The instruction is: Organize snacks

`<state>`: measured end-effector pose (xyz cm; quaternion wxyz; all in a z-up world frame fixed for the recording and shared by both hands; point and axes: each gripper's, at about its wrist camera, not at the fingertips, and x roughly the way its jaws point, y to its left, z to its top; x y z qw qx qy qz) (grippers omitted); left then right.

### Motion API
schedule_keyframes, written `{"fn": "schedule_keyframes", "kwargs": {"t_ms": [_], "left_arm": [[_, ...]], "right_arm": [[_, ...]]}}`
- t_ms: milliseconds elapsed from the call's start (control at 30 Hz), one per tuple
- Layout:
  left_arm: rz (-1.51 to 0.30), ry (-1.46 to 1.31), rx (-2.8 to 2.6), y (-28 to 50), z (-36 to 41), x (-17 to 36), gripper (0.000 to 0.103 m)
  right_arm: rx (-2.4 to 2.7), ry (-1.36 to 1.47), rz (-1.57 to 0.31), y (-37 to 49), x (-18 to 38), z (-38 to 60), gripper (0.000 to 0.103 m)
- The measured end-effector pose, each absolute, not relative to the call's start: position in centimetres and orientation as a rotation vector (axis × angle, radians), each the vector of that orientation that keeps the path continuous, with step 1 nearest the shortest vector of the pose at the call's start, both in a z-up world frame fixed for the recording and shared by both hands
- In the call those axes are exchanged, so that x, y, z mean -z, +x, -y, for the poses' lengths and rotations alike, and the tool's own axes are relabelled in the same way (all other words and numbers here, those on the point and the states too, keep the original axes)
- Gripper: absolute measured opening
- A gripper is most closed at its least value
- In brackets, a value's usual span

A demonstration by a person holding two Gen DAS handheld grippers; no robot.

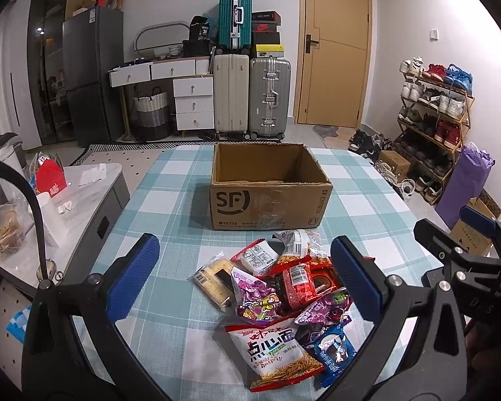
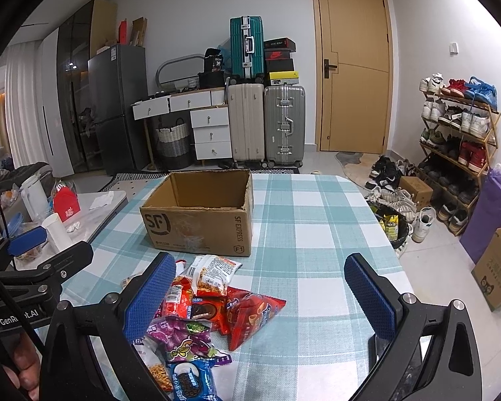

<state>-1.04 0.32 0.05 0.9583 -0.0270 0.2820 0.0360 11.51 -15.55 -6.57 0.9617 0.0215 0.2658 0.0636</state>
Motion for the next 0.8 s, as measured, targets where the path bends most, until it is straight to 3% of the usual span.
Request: {"fn": "schedule_keyframes", "kwargs": {"t_ms": [800], "left_arm": [[-0.578,-0.049,-0.070,-1.22,-0.30,0.04,0.102]], "right_arm": [[-0.130,0.044,-0.538,11.45,6.64,15.42,0.103]]}}
